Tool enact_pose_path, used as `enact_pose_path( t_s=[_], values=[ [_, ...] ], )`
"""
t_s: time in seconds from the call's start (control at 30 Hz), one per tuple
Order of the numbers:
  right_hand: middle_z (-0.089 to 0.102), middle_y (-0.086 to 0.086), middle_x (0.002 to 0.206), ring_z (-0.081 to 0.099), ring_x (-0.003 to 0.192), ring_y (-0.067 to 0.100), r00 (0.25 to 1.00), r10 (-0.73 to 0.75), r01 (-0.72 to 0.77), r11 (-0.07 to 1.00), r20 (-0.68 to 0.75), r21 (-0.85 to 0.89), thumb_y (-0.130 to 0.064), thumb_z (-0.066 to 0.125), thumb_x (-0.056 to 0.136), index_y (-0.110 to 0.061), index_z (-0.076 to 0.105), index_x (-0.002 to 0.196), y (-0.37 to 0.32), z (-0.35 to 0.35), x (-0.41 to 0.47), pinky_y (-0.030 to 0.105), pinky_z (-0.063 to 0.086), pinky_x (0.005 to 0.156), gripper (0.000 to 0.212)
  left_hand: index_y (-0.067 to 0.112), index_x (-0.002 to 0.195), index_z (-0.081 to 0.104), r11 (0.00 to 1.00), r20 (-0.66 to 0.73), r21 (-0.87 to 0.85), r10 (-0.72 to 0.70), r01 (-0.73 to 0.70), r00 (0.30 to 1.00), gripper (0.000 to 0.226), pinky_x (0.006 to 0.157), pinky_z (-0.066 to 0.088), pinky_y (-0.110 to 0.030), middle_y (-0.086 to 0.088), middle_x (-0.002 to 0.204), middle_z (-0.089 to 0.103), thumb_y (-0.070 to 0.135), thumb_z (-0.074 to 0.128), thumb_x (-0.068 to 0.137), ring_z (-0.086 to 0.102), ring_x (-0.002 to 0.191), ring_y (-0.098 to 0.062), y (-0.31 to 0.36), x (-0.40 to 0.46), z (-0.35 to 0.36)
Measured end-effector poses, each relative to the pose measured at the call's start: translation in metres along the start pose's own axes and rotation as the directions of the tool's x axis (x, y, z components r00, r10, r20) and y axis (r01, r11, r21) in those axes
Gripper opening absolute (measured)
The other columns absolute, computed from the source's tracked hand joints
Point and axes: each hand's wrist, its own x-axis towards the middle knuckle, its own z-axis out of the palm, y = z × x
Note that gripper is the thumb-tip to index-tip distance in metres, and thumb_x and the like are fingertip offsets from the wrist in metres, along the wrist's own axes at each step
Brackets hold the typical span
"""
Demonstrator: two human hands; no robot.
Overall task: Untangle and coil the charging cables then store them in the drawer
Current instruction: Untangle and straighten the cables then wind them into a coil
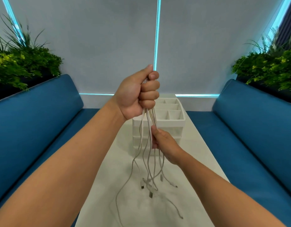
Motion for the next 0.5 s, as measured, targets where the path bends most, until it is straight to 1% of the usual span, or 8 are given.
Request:
enact_pose_path(
  t_s=[0.07,0.1,0.17,0.23,0.3,0.37,0.43,0.5],
  values=[
    [0.038,-0.002,0.06,0.038,0.057,0.011,0.999,0.031,-0.029,0.996,-0.02,0.084,-0.064,0.046,0.082,-0.011,0.052,0.076,0.006,-0.002,-0.002,0.026,0.04,0.067,0.054,0.023,0.072,0.036,0.999,-0.019,-0.002,0.033,-0.033,0.999,0.038,0.034,0.011,-0.015,0.009,0.054,0.009,0.039,0.028,0.105,0.005,0.043,-0.008,0.003,0.0,0.0],
    [0.036,-0.004,0.06,0.036,0.057,0.009,0.999,0.032,-0.029,0.992,-0.018,0.119,-0.061,0.045,0.084,-0.014,0.052,0.077,0.008,-0.004,-0.004,0.026,0.038,0.066,0.048,0.022,0.073,0.037,0.999,-0.026,-0.002,0.044,-0.044,0.999,0.037,0.034,0.011,-0.014,0.009,0.054,0.009,0.039,0.027,0.105,0.005,0.043,-0.008,0.005,0.0,0.0],
    [0.039,-0.003,0.064,0.039,0.062,0.011,1.0,0.025,-0.024,0.989,-0.004,0.144,-0.054,0.043,0.092,-0.017,0.057,0.082,0.011,-0.007,-0.005,0.026,0.039,0.07,0.04,0.022,0.075,0.038,0.998,-0.031,-0.004,0.062,-0.063,0.998,0.036,0.033,0.011,-0.015,0.009,0.053,0.009,0.039,0.028,0.105,0.005,0.042,-0.008,0.007,0.0,0.001],
    [0.043,-0.002,0.069,0.044,0.068,0.013,0.999,0.034,-0.033,0.997,-0.008,0.07,-0.045,0.041,0.099,-0.022,0.06,0.08,0.016,-0.009,-0.005,0.026,0.043,0.077,0.036,0.022,0.075,0.038,0.997,-0.03,-0.008,0.077,-0.077,0.997,0.035,0.033,0.011,-0.015,0.009,0.053,0.009,0.038,0.027,0.105,0.005,0.043,-0.008,0.008,-0.001,0.004],
    [0.044,-0.002,0.069,0.048,0.067,0.012,0.997,0.051,-0.052,0.999,-0.05,-0.008,-0.041,0.039,0.101,-0.02,0.056,0.077,0.019,-0.01,-0.005,0.025,0.047,0.078,0.036,0.022,0.076,0.038,0.997,-0.026,-0.01,0.078,-0.078,0.997,0.035,0.033,0.011,-0.015,0.009,0.053,0.009,0.038,0.027,0.105,0.005,0.043,-0.008,0.007,-0.001,0.007],
    [0.04,-0.003,0.065,0.041,0.058,0.011,0.993,0.061,-0.061,0.998,-0.104,-0.002,-0.043,0.04,0.101,-0.018,0.051,0.075,0.02,-0.009,-0.006,0.026,0.046,0.067,0.038,0.022,0.075,0.038,0.998,-0.017,-0.008,0.069,-0.069,0.997,0.036,0.033,0.011,-0.015,0.009,0.054,0.009,0.039,0.027,0.105,0.005,0.042,-0.008,0.003,-0.001,0.011],
    [0.036,-0.003,0.064,0.033,0.056,0.01,0.983,0.066,-0.071,0.997,-0.172,-0.021,-0.048,0.04,0.099,-0.019,0.052,0.072,0.022,-0.009,-0.005,0.023,0.036,0.057,0.041,0.022,0.075,0.038,0.998,-0.006,-0.015,0.065,-0.065,0.998,0.036,0.034,0.011,-0.015,0.009,0.053,0.009,0.039,0.027,0.105,0.005,0.042,-0.008,-0.001,-0.001,0.015],
    [0.038,-0.002,0.068,0.034,0.059,0.009,0.979,0.055,-0.069,0.995,-0.195,-0.068,-0.053,0.038,0.097,-0.02,0.057,0.075,0.024,-0.009,-0.005,0.021,0.035,0.061,0.044,0.022,0.075,0.038,0.997,0.007,-0.03,0.066,-0.066,0.998,0.036,0.034,0.012,-0.015,0.011,0.047,0.013,0.038,0.027,0.105,0.006,0.042,-0.008,-0.003,-0.001,0.018]
  ],
)
